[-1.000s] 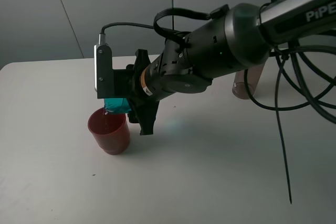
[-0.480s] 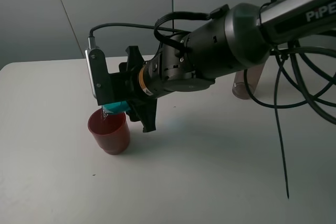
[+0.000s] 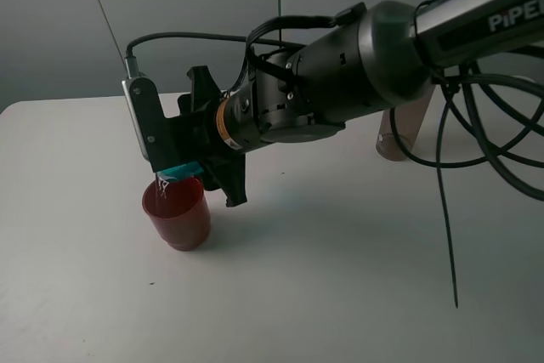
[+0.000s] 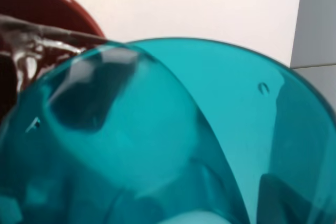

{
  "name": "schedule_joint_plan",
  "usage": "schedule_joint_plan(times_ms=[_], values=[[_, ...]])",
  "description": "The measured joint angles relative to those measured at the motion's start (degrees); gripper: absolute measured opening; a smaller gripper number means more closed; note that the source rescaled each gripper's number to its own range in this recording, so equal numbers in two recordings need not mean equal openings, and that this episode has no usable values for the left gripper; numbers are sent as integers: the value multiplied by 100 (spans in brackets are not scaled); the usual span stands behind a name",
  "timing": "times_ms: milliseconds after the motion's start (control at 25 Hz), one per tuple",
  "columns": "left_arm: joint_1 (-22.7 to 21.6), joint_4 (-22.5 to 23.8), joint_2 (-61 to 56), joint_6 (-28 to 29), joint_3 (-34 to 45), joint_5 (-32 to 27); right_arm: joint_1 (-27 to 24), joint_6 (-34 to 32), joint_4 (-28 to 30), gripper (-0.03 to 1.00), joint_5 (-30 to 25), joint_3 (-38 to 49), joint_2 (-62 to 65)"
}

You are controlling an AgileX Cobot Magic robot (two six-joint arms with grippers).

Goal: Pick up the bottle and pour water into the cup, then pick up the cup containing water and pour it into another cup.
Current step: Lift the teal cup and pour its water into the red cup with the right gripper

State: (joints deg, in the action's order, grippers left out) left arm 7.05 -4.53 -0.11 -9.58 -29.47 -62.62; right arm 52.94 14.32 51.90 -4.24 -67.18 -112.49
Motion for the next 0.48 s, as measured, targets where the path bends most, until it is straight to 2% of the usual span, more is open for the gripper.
schedule_joint_plan(times_ms=[480], values=[[0,0,0,0,0,0,-72,11,509,8,76,-50,-19]])
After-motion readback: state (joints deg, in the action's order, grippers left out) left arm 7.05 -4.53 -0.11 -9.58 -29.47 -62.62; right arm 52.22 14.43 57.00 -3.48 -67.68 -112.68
